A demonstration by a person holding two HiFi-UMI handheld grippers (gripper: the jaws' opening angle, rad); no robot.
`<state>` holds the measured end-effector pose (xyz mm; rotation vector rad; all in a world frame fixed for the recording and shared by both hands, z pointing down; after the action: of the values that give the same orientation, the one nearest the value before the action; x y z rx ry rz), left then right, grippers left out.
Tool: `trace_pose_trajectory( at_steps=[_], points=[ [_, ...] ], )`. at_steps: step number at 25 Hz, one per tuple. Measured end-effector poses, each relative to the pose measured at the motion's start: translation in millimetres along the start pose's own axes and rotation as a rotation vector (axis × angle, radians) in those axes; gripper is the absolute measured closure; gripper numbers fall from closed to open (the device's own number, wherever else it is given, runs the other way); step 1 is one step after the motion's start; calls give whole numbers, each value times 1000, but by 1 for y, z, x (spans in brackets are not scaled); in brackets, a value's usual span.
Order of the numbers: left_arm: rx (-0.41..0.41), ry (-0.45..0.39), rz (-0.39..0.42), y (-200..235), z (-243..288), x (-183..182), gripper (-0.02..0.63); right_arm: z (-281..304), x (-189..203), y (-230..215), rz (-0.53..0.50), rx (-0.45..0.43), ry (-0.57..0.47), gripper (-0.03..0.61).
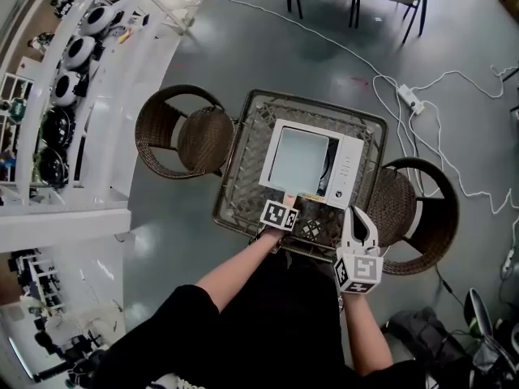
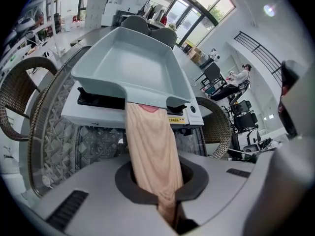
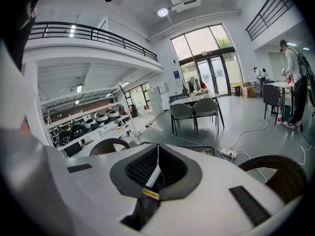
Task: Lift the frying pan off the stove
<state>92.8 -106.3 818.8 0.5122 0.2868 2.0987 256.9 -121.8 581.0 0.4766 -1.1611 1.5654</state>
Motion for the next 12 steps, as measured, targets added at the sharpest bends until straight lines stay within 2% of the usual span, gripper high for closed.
trace_pose_trajectory(
  at_steps=[7, 12],
  points=[
    [-2, -12, 21, 3, -12, 5, 583, -1, 11, 18, 10, -12, 16, 548],
    [7, -57, 48, -2, -34, 0, 584, -10, 8, 37, -4, -16, 14, 548]
  ],
)
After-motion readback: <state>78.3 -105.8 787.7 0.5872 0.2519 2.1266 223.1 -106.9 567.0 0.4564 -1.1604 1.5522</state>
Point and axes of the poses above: the fingertips, and each gripper's own axes: z forward along the fingers, y to its left, x out of its underside, the point moved 2 cm from there along -z, backward along the fingers, and after that the axes turned 12 degrees about z, right-handed, at the moved point
